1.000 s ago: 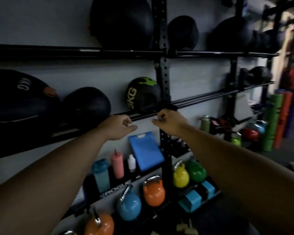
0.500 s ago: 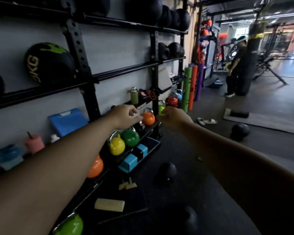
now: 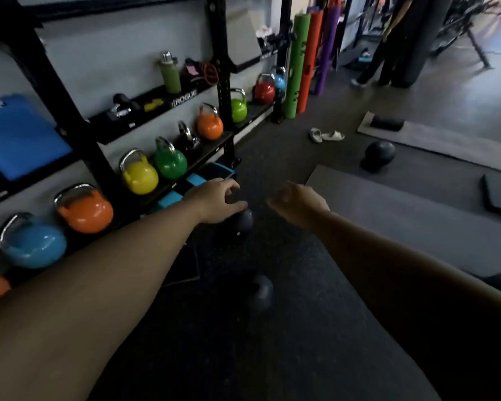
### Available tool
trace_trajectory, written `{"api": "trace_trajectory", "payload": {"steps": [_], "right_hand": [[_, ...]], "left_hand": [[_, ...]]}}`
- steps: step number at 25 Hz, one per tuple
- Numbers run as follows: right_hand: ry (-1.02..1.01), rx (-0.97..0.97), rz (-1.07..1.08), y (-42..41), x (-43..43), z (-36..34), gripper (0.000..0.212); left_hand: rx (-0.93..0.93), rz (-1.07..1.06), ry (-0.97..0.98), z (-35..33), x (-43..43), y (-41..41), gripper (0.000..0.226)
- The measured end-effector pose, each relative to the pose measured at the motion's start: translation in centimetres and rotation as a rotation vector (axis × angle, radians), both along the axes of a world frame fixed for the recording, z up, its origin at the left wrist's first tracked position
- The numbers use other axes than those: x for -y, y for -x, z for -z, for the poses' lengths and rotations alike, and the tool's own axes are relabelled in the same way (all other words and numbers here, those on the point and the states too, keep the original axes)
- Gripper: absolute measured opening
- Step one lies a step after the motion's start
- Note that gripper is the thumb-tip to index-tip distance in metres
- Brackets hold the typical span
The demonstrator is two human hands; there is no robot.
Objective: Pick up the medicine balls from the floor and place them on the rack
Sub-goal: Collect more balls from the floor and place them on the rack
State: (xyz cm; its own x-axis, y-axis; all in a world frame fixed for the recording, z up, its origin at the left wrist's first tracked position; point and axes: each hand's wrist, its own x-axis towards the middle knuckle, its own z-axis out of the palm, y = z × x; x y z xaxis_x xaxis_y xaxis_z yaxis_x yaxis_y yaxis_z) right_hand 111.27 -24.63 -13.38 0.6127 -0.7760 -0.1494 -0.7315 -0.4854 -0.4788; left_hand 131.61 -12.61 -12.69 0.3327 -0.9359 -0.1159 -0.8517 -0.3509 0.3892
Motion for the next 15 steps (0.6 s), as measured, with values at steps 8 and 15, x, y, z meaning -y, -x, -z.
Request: {"api": "trace_trajectory", "payload": {"steps": [8, 15], "right_hand": [[-0.091, -0.065, -0.028, -1.6, 4.3, 12.4, 0.052], [-0.159, -0.158, 0.010, -6.5, 9.5, 18.5, 0.063]], "left_hand": [[-0.045, 0.012, -0.215, 11.0, 4.7, -1.7, 0.078], [-0.220, -0.037, -0.285, 19.3, 10.2, -6.3, 0.073]]}}
